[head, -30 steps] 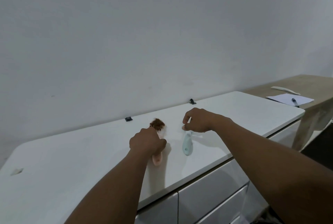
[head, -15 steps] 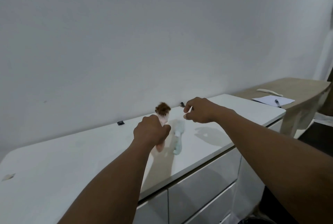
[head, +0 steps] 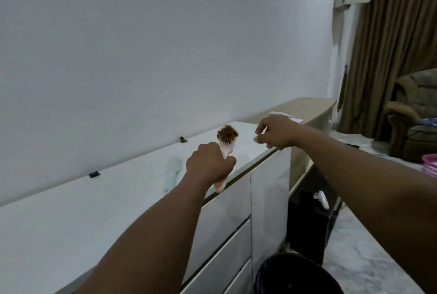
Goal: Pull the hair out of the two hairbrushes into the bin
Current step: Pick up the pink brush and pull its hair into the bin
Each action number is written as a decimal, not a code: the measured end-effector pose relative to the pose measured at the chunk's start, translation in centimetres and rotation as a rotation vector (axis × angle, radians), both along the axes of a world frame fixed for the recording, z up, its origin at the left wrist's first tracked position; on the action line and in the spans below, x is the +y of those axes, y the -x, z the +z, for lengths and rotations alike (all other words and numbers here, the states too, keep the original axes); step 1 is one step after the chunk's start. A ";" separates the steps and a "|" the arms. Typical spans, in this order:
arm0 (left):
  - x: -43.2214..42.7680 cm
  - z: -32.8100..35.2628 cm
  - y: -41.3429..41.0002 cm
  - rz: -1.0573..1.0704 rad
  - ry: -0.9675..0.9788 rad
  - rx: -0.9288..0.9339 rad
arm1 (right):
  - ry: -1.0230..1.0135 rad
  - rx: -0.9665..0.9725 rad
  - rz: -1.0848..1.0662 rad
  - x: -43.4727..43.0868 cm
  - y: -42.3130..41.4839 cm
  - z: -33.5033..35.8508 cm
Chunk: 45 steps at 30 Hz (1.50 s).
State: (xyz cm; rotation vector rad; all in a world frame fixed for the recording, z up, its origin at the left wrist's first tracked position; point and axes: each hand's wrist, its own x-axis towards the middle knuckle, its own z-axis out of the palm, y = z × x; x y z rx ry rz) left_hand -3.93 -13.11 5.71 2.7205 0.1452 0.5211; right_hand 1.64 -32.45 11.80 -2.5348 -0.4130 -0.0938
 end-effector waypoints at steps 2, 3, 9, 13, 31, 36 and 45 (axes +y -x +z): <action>-2.5 -0.8 -0.2 -0.041 -0.012 0.016 | -0.007 0.016 -0.047 -2.4 0.1 -1.1; -3.7 -1.4 -0.3 -0.060 -0.018 0.026 | -0.006 0.031 -0.068 -3.5 0.1 -1.8; -9.3 -7.0 -1.7 -0.209 0.003 0.081 | -0.109 0.152 -0.196 -8.9 -1.1 -7.9; -11.6 -12.7 -2.7 -0.255 0.011 0.182 | -0.234 0.256 -0.260 -10.7 -2.1 -13.8; -13.6 -42.8 -6.7 -0.419 0.222 0.701 | -0.727 0.687 -0.657 -11.7 -4.5 -49.5; -13.2 -47.6 -7.9 -0.457 0.233 0.723 | -0.918 0.790 -0.795 -12.8 -4.7 -54.5; -14.7 -52.7 -10.1 -0.437 0.386 0.791 | -0.893 0.808 -0.865 -13.3 -9.0 -56.8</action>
